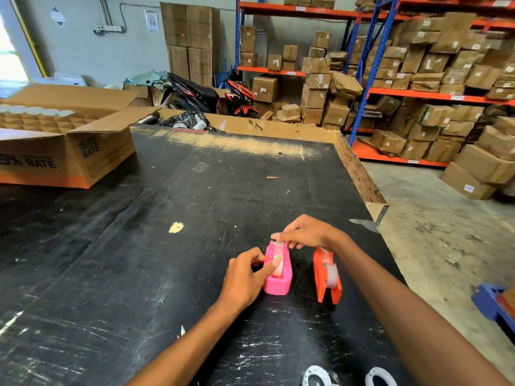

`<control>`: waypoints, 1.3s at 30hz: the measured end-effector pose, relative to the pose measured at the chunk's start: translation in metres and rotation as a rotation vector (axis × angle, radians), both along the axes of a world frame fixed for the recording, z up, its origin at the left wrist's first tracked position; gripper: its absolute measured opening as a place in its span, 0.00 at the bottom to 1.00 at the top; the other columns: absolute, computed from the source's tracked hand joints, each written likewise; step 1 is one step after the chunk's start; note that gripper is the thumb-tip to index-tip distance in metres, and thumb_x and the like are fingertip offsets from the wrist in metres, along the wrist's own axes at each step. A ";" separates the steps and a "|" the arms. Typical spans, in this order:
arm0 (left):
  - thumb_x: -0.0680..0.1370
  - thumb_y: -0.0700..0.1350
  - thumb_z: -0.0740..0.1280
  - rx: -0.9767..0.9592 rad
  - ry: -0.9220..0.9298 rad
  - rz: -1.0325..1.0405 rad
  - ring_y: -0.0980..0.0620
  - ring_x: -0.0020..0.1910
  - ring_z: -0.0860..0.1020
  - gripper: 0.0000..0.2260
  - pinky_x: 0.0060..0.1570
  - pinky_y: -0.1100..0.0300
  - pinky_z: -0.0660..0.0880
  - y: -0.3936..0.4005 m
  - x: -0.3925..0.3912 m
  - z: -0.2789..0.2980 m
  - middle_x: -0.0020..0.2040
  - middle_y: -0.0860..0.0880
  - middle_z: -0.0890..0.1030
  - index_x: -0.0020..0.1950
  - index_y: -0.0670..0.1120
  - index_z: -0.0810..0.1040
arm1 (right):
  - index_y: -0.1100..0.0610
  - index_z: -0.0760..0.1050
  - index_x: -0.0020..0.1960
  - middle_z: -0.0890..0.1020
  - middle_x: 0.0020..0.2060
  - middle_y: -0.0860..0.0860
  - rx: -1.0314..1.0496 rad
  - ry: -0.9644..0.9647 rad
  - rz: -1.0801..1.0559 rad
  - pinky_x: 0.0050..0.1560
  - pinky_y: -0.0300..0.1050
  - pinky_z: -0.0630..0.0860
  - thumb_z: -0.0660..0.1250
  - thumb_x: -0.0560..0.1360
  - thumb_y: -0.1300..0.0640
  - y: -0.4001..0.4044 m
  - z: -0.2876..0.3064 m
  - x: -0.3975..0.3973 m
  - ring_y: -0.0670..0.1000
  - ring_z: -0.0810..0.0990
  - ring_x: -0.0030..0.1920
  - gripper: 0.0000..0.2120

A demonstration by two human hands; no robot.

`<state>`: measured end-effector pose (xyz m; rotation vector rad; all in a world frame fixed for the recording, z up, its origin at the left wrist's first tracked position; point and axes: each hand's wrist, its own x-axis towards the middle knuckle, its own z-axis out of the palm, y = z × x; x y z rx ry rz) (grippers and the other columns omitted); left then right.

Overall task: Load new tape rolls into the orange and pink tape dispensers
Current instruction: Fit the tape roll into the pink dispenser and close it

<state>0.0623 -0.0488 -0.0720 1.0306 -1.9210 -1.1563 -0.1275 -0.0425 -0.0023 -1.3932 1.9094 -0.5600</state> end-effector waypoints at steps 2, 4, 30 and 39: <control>0.71 0.57 0.72 0.005 0.009 0.003 0.49 0.40 0.83 0.15 0.42 0.48 0.77 0.000 0.000 0.000 0.37 0.50 0.86 0.36 0.45 0.78 | 0.60 0.84 0.47 0.83 0.37 0.52 0.011 0.024 0.035 0.45 0.42 0.75 0.72 0.71 0.48 0.001 -0.001 -0.002 0.45 0.78 0.38 0.15; 0.71 0.57 0.72 0.011 0.014 0.001 0.48 0.42 0.84 0.15 0.44 0.47 0.78 -0.001 0.000 0.000 0.37 0.50 0.86 0.35 0.45 0.78 | 0.61 0.83 0.47 0.82 0.35 0.51 -0.009 0.000 0.021 0.43 0.41 0.74 0.72 0.71 0.52 0.000 -0.004 -0.002 0.44 0.77 0.36 0.12; 0.72 0.46 0.74 0.088 0.130 -0.011 0.62 0.32 0.75 0.10 0.37 0.65 0.72 0.004 0.000 0.003 0.39 0.44 0.87 0.35 0.41 0.81 | 0.58 0.82 0.38 0.84 0.29 0.51 0.140 -0.253 -0.168 0.43 0.38 0.81 0.71 0.72 0.63 -0.023 -0.014 -0.002 0.45 0.82 0.33 0.04; 0.72 0.48 0.74 0.080 0.095 -0.006 0.57 0.35 0.77 0.10 0.40 0.56 0.75 0.004 0.001 0.007 0.40 0.44 0.87 0.39 0.41 0.83 | 0.61 0.82 0.40 0.84 0.38 0.57 0.145 -0.199 -0.200 0.40 0.38 0.83 0.69 0.72 0.66 -0.020 -0.005 0.005 0.50 0.83 0.37 0.04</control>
